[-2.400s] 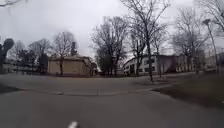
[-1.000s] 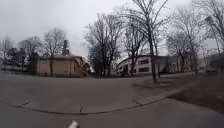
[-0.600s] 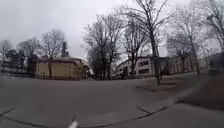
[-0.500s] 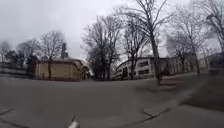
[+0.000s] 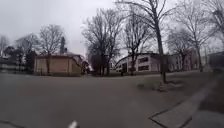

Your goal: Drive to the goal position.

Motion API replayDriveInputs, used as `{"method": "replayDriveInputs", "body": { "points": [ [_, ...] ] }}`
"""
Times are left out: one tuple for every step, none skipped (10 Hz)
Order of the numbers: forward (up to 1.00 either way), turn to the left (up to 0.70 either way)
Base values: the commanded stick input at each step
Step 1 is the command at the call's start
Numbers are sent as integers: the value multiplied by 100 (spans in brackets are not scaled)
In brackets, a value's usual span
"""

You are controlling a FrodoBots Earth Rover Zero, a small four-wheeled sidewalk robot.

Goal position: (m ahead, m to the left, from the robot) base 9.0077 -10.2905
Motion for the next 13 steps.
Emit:
{"method": "replayDriveInputs", "body": {
  "points": [
    [100,0],
    [100,0],
    [100,0],
    [100,0],
    [100,0],
    [100,0],
    [100,-37],
    [100,-40],
    [100,-30],
    [100,0],
    [100,0],
    [100,0],
    [100,0]
  ]
}}
